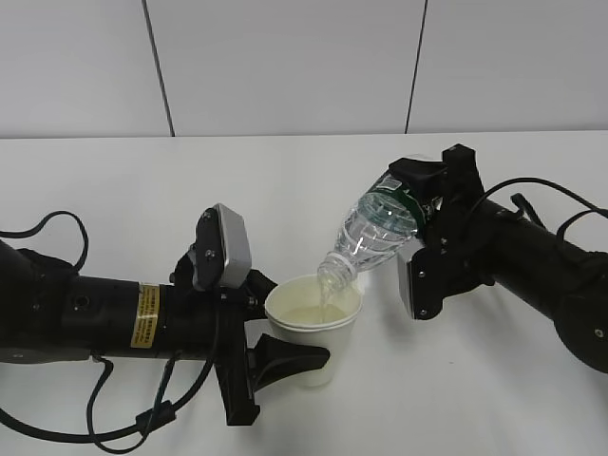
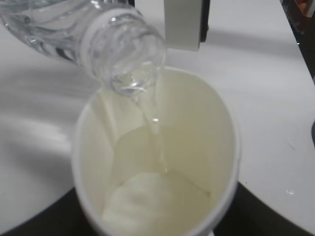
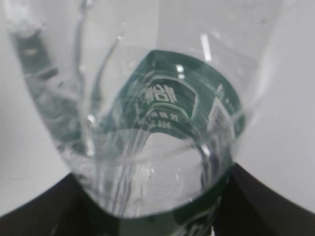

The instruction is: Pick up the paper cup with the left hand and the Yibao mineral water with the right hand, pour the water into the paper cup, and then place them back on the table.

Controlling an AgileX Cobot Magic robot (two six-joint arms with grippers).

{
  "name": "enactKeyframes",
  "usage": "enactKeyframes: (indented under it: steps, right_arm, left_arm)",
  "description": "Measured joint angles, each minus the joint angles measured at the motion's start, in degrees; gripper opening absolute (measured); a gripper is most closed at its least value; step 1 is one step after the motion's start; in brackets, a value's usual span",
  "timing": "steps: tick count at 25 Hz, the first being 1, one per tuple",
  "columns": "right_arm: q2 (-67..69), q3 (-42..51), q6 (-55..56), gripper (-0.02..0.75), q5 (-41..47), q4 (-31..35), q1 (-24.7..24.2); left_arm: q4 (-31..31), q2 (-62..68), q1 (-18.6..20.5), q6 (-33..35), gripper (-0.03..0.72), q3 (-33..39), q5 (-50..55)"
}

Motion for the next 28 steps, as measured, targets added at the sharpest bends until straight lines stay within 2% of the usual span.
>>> enactKeyframes:
  steps: [28]
  right_arm:
    - [0.00,0.00,0.00,0.415,0.00,0.00,0.00]
  left_arm:
    - [0.00,0.00,0.00,-0.05,0.421,0.00,0.05]
